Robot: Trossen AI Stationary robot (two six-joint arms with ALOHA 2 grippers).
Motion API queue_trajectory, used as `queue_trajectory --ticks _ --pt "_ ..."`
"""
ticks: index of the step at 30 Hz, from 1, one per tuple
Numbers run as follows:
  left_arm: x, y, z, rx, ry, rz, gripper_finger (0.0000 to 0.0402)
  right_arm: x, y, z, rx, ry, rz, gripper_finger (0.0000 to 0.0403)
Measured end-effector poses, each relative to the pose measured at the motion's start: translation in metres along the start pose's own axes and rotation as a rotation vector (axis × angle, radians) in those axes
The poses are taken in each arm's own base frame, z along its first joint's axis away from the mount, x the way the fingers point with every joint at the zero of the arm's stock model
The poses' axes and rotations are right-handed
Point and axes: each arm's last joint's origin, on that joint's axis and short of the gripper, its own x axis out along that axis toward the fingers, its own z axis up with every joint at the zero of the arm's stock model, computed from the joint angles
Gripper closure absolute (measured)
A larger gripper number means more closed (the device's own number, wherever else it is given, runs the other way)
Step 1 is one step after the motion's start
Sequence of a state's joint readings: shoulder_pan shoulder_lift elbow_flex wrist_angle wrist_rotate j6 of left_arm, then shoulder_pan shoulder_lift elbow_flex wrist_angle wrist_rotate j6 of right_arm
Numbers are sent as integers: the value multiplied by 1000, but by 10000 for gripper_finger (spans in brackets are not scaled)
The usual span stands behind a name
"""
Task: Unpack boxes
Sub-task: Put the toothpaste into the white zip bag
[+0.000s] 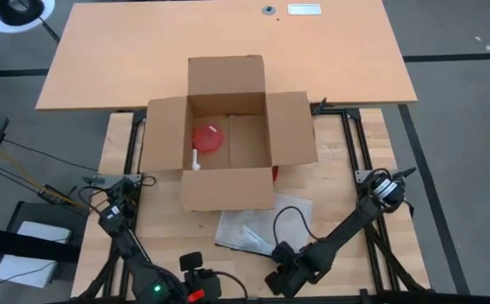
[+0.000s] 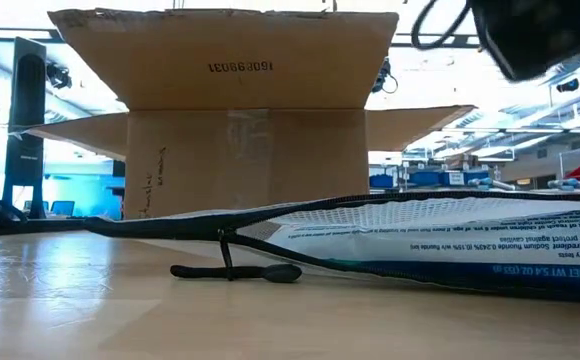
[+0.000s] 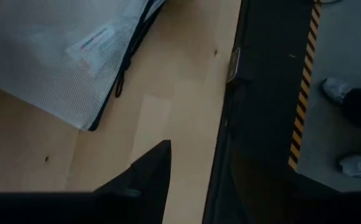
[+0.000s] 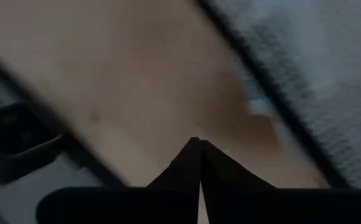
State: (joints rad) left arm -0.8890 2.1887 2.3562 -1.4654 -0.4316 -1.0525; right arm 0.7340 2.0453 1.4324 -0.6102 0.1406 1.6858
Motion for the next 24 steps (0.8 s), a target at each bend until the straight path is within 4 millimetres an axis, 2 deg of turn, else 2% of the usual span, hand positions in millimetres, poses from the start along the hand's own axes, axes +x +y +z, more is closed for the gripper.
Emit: queue_trajectory --ticks 3,9,13,20,24 --pt "0 0 0 26 -1 -1 229 4 -8 4 59 -88 -79 390" --pt "0 0 -1 65 -7 11 229 -5 -25 18 156 -416 -190 399" --pt "0 2 -1 93 1 28 230 -4 -23 17 130 -407 -179 390" --pt "0 3 -1 96 -19 49 230 -10 -17 -14 -106 -380 -103 398" --pt "0 4 -1 101 -22 61 230 -9 -18 -28 -123 -518 5 397"
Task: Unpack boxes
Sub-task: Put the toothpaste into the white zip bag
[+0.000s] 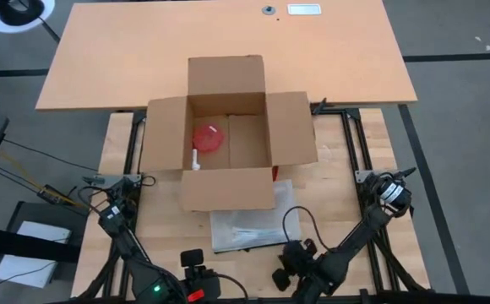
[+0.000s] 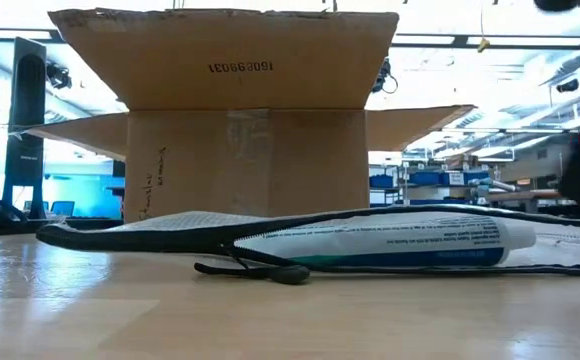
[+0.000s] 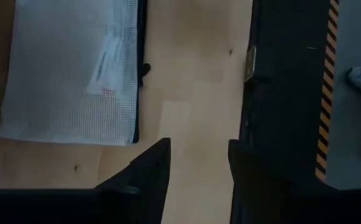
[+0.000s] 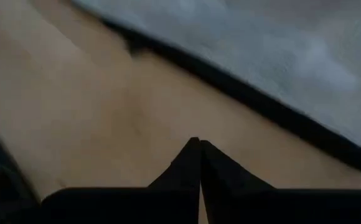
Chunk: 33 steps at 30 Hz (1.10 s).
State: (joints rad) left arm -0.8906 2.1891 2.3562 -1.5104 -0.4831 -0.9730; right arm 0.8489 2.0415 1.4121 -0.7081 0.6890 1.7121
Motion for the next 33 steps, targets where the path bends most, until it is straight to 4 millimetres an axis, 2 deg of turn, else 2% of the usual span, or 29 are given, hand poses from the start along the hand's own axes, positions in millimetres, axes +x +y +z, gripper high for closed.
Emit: queue_trajectory --ticks 3,8,14,17,22,30,33 --pt "0 1 0 4 3 8 230 7 -5 -4 23 -137 57 391" --pt "0 1 -1 6 6 9 230 21 -4 -6 -34 -196 128 399" --pt "1 2 0 6 12 11 230 36 -5 -21 -202 -168 161 400" --pt "1 2 0 4 15 13 230 48 -10 -24 -202 -162 120 401" --pt "2 3 1 1 16 19 230 65 -14 -10 -174 -232 49 401" --pt "3 4 3 -7 18 21 229 96 -25 34 -199 -301 -112 401" --pt "3 5 3 -8 17 22 229 109 -31 52 -214 -261 -176 401"
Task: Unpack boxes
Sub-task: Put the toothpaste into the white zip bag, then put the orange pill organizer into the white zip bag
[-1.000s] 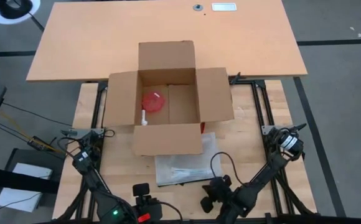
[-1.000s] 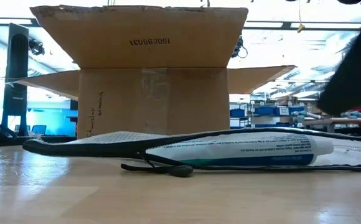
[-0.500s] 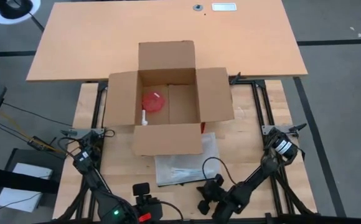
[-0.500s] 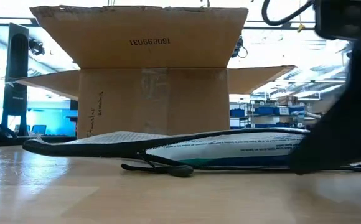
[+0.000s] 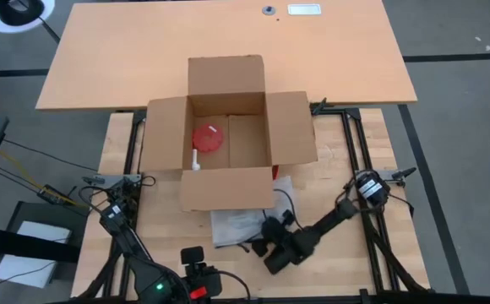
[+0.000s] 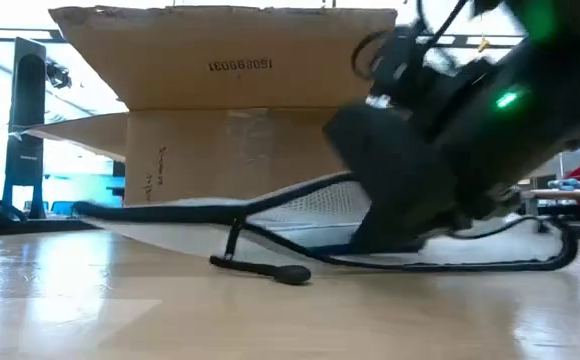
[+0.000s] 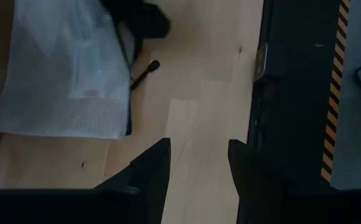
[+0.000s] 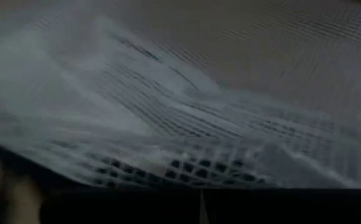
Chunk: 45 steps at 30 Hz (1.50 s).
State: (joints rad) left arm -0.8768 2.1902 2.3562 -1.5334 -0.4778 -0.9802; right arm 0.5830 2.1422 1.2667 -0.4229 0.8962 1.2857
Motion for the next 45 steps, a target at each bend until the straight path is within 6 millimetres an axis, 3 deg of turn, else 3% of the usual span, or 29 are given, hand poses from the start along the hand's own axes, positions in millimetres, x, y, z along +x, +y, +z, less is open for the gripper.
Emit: queue_trajectory --ticks 3,7,15,19,23,27,32,38,45 --pt "0 0 0 0 0 0 229 12 -5 12 19 55 -22 400" --pt "0 0 0 -7 0 0 229 -2 -2 21 -3 74 23 400" --pt "-1 0 -1 -22 37 -23 229 -68 15 25 -160 345 336 401" --pt "-16 8 2 -41 38 -71 229 -117 17 45 -201 438 562 401" --pt "-44 31 13 -114 -41 -108 229 -163 0 81 -224 397 723 401" --pt "-68 68 37 -263 -211 -90 229 -193 -32 123 -257 322 792 401" --pt "-80 130 72 -447 -380 19 229 -203 -80 171 -282 201 747 400" --pt "-62 213 109 -600 -370 214 229 -196 -132 222 -252 52 664 389" --pt "-20 315 132 -654 -138 337 216 -168 -189 258 -189 31 422 345"
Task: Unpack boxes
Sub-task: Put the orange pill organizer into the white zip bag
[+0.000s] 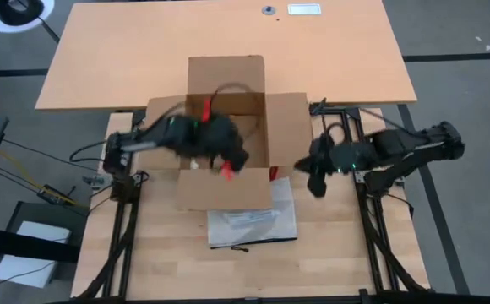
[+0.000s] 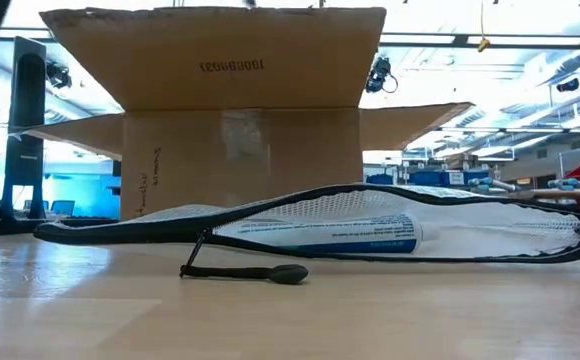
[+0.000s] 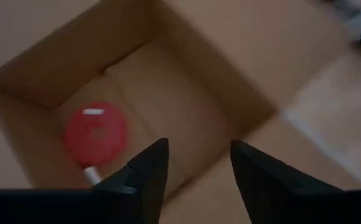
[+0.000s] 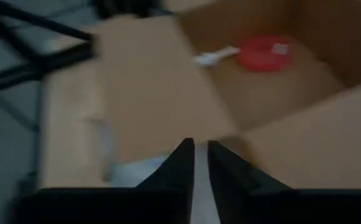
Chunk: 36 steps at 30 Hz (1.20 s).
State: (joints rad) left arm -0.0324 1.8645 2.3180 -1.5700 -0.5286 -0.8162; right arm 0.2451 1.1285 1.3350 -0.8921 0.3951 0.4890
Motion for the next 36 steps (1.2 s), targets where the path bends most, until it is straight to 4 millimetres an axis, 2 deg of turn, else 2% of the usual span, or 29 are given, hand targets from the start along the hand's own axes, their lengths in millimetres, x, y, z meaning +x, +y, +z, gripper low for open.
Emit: queue_trajectory --ticks 3,6,11,14,18,25,31,36 --pt "40 28 20 36 105 52 196 3 -24 1 -8 62 -101 318" --pt "85 59 29 47 251 83 173 7 -45 1 14 133 -177 290" --pt "161 103 28 -1 396 8 148 17 -72 -5 77 208 -280 253" --pt "192 118 22 -10 394 -13 143 25 -83 -10 105 233 -326 237" --pt "214 130 11 12 397 6 142 40 -94 -22 136 277 -349 223" --pt "240 135 -14 94 436 54 142 65 -108 -49 209 351 -310 218" --pt "257 138 -37 102 478 70 142 74 -116 -64 238 399 -334 218" --pt "271 140 -52 101 450 64 142 76 -118 -67 258 412 -329 216"
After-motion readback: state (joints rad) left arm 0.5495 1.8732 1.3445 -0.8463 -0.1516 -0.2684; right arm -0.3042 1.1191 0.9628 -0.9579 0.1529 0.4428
